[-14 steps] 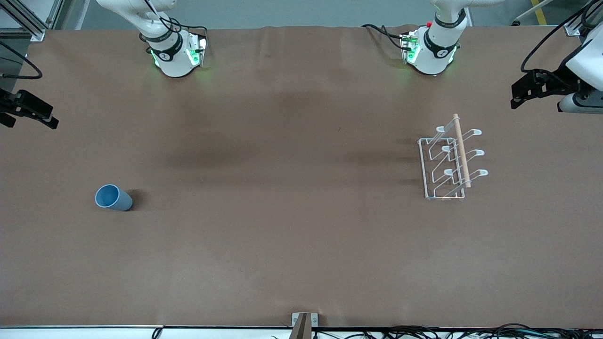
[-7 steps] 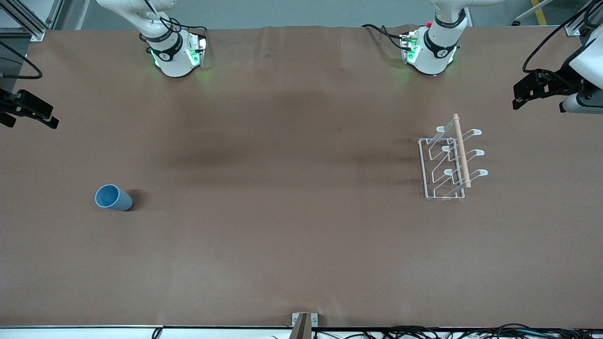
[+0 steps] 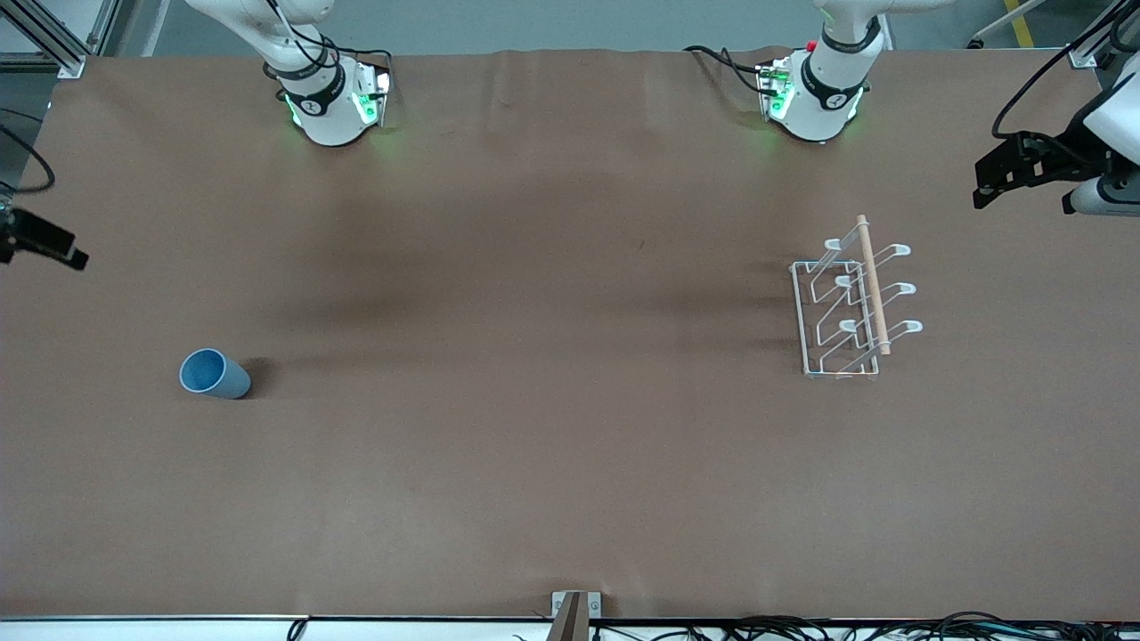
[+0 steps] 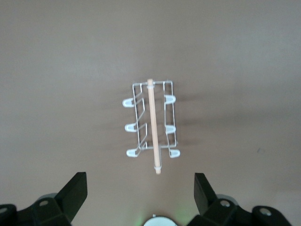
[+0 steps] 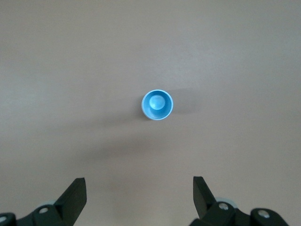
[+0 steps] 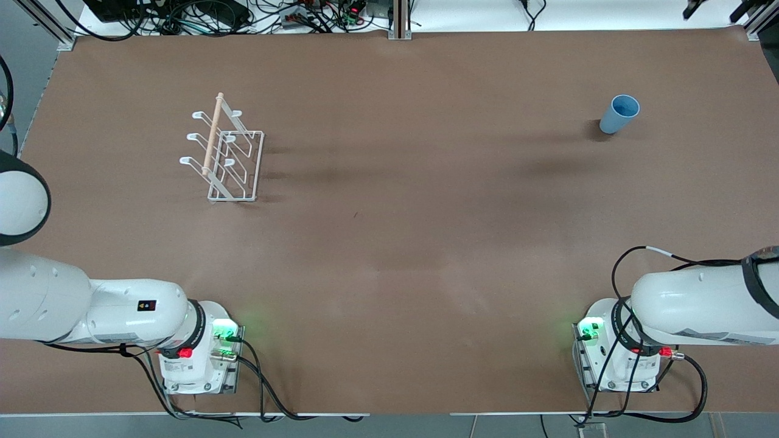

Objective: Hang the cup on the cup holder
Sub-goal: 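Lower the right gripper around the light blue cup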

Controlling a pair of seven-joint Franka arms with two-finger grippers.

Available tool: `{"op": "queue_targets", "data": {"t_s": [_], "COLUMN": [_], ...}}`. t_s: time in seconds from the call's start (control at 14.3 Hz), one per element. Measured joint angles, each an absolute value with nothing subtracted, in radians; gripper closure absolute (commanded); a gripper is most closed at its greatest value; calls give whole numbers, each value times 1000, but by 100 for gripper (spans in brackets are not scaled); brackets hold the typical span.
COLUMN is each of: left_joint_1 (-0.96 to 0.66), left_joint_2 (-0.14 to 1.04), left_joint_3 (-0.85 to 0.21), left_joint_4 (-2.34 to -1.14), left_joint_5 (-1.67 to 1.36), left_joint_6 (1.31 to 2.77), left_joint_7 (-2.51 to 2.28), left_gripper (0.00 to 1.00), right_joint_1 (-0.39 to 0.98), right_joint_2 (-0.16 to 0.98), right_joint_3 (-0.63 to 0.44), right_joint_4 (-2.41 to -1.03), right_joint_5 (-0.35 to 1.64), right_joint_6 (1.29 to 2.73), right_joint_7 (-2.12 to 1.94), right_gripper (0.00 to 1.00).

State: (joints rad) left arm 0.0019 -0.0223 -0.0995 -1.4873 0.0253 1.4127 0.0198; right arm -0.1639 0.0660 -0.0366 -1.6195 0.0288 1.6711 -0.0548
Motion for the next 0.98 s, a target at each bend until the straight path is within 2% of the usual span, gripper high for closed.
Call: {"op": "queue_targets", "data": {"t_s": [0.28,0.49,0.7,0.98], "left_joint_1": [3,6,7,7], "left_joint_2": [-22,-22,-22,-22], "left_joint_3": [-97,-91,-90,-90], "left_joint_4": [-1481,-1473,-1469,-1467], "left_joint_5": [25,26,26,26], "left_joint_6": [1391,1390,1390,1390], "left_joint_7": [20,20,20,20], "left_gripper": [0,0,0,0], "right_joint_1": [-231,-236,-236,-235], "right_joint_2": [194,294,373,416], "right_joint_3": [-38,-37,-35,-30], "right_joint_4": [-1738,-1777,-1781,-1838], "right_joint_5": [34,35,35,36], "right_joint_6": [1898,2036,2097,2189], "right_joint_7": [-130,-170,-179,-185], "right_gripper": [2,3,5,8]}}
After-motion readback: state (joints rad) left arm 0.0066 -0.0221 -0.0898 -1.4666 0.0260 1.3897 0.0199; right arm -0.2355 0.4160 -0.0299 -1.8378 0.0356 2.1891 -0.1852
